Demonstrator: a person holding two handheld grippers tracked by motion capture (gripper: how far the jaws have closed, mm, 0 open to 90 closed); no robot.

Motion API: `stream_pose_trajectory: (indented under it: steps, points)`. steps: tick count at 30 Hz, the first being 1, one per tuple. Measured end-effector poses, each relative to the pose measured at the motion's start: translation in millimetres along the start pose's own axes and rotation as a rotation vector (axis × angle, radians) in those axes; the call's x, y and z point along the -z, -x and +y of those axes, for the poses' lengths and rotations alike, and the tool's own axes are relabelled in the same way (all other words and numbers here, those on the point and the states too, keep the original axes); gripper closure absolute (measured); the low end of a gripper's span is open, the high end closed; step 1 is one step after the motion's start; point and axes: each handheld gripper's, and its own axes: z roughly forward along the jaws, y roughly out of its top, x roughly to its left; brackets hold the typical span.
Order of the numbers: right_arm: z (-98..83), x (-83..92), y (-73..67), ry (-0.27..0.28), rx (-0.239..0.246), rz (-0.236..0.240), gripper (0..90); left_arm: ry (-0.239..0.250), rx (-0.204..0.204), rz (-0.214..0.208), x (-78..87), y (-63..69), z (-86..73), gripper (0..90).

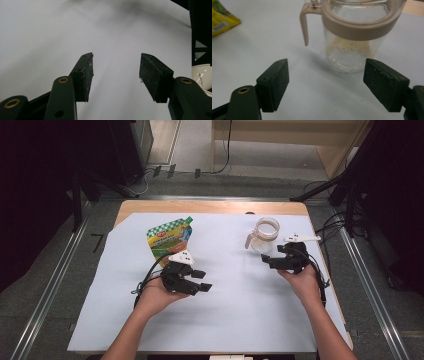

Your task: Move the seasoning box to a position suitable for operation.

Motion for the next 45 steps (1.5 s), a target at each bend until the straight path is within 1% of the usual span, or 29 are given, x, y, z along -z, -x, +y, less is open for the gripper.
stream_pose_trajectory:
  steps: [3, 7, 8, 10, 11, 12, 15, 18, 19, 21, 22, 23, 24, 26, 29, 30, 31, 34, 39, 41, 43, 45]
  points:
    - [4.4, -7.8, 4.1, 0.004, 0.000, -0.043, 20.0, -0.002, -0.003, 0.000, 1.0, -1.0, -0.2, 45.6]
    - [5.4, -16.3, 13.0, 0.033, -0.036, -0.083, 17.9, 0.005, 0.005, -0.006, 1.6, -2.1, -0.4, 45.6]
    - [5.4, -16.3, 13.0, 0.033, -0.036, -0.083, 17.9, 0.005, 0.005, -0.006, 1.6, -2.1, -0.4, 45.5]
    - [6.5, -22.5, 16.9, 0.057, -0.054, -0.084, 17.4, 0.023, 0.017, -0.028, 2.7, -2.1, 0.4, 45.6]
    - [6.8, -24.7, 17.2, 0.064, -0.053, -0.087, 17.4, 0.036, 0.027, -0.046, 4.7, -1.9, 1.6, 45.5]
    - [6.9, -27.1, 17.5, 0.072, -0.048, -0.086, 17.5, 0.040, 0.027, -0.049, 6.0, -1.4, 2.3, 45.0]
    - [7.6, -34.0, 15.9, 0.107, -0.037, -0.110, 17.6, 0.047, 0.012, -0.047, 7.4, -0.1, 2.7, 44.7]
    - [7.7, -41.5, 15.5, 0.125, -0.033, -0.138, 17.4, 0.031, 0.013, -0.034, 5.8, -0.6, 2.0, 44.5]
    - [7.6, -44.3, 15.5, 0.129, -0.031, -0.148, 16.1, 0.021, 0.007, -0.031, 5.5, -1.1, 1.8, 44.5]
    - [7.0, -49.8, 15.4, 0.145, -0.023, -0.156, 14.3, 0.019, 0.008, -0.030, 5.0, -1.3, 1.6, 44.5]
    - [6.7, -52.8, 14.6, 0.151, -0.021, -0.165, 13.6, 0.031, 0.017, -0.047, 5.7, -1.1, 2.1, 44.5]
    - [6.5, -55.7, 13.6, 0.159, -0.020, -0.175, 13.0, 0.031, 0.017, -0.047, 5.7, -1.1, 2.1, 44.5]
    - [6.2, -58.4, 12.4, 0.167, -0.021, -0.189, 12.5, 0.049, 0.029, -0.069, 7.3, -1.0, 2.9, 44.4]
    - [6.0, -63.1, 10.3, 0.183, -0.027, -0.211, 11.9, 0.057, 0.037, -0.077, 8.5, -0.8, 3.5, 44.0]
    - [5.7, -68.2, 10.2, 0.212, -0.047, -0.216, 11.1, 0.053, 0.031, -0.074, 8.0, -0.5, 3.4, 44.0]
    - [5.7, -68.2, 10.2, 0.212, -0.047, -0.216, 11.1, 0.053, 0.031, -0.074, 8.0, -0.5, 3.4, 44.0]
    - [6.2, -71.3, 11.9, 0.221, -0.071, -0.203, 10.7, 0.044, 0.029, -0.070, 6.4, 0.2, 3.4, 44.0]
    - [7.7, -76.4, 14.0, 0.223, -0.095, -0.193, 9.8, 0.031, 0.014, -0.070, 4.3, 0.8, 3.4, 43.9]
    - [10.4, -83.6, 17.3, 0.226, -0.124, -0.177, 8.9, 0.020, 0.016, -0.065, 2.5, 0.6, 2.9, 43.8]
    - [10.6, -84.0, 16.9, 0.231, -0.126, -0.180, 9.7, 0.023, 0.021, -0.065, 3.0, 0.1, 2.6, 43.8]
    - [10.4, -84.0, 15.2, 0.235, -0.115, -0.191, 10.1, 0.025, 0.021, -0.066, 3.3, -0.2, 2.6, 43.8]
    - [10.5, -83.3, 15.5, 0.230, -0.106, -0.189, 10.5, 0.025, 0.019, -0.063, 3.7, -0.6, 2.5, 43.8]
